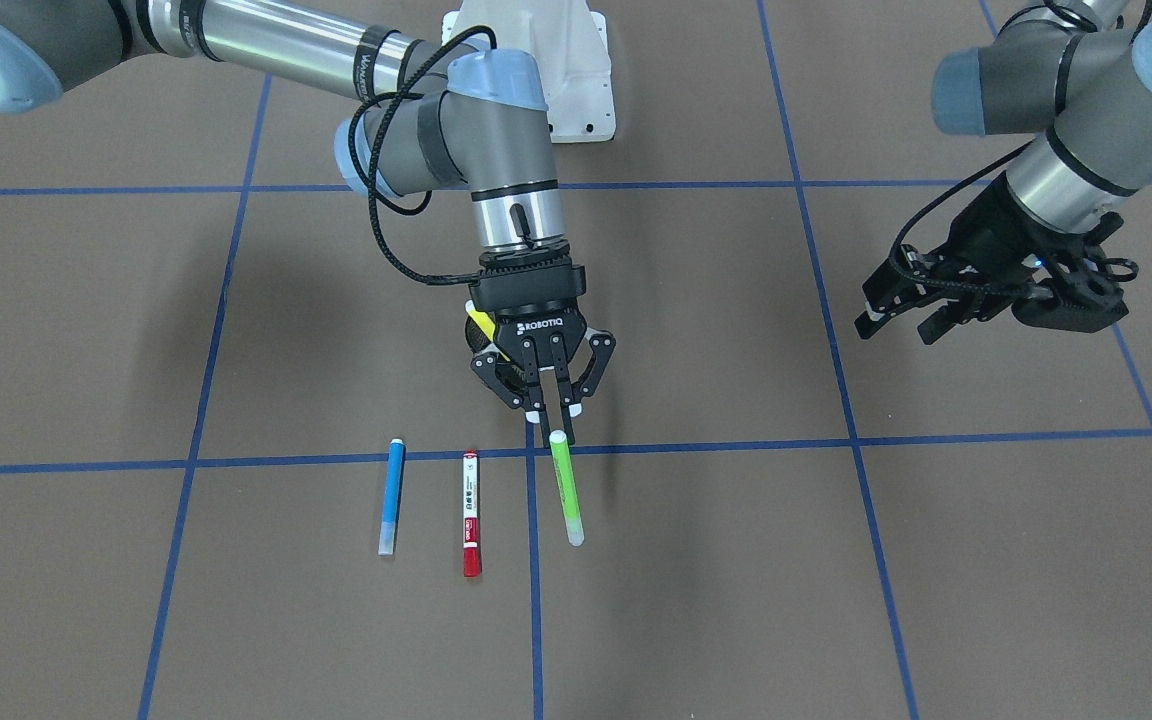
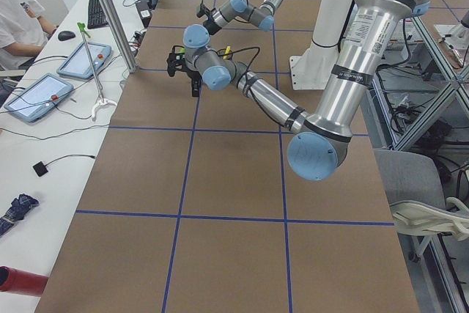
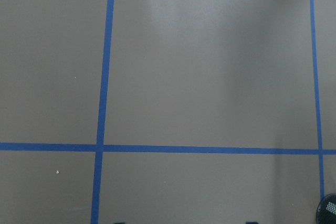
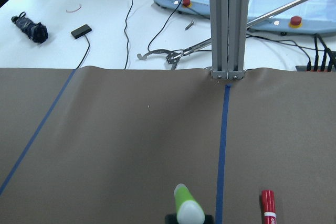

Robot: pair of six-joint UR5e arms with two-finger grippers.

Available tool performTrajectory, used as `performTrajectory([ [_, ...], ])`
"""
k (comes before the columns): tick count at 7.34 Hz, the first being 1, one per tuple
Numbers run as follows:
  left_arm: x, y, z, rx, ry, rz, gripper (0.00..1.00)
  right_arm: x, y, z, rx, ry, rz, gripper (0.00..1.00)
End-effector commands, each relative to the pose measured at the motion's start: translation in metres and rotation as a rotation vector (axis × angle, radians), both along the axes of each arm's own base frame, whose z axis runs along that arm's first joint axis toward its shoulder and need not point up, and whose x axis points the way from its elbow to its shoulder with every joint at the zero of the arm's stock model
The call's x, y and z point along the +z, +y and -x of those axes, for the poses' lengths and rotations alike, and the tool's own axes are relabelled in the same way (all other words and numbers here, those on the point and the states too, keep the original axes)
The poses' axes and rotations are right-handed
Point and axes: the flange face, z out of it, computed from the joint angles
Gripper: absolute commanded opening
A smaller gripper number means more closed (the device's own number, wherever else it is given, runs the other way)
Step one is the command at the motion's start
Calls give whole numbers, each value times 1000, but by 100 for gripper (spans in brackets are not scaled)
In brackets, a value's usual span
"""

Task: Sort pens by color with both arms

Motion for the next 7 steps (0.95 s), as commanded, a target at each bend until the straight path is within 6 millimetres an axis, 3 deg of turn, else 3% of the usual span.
performTrajectory([
  [1,0,0,-1,2,0,0,81,18,-8,19,78,59,-10,0],
  [2,-1,0,-1,0,1,-1,82,13,-14,30,82,74,-5,0],
  [7,-4,-2,0,-14,-3,-7,82,38,-17,50,60,139,18,0],
])
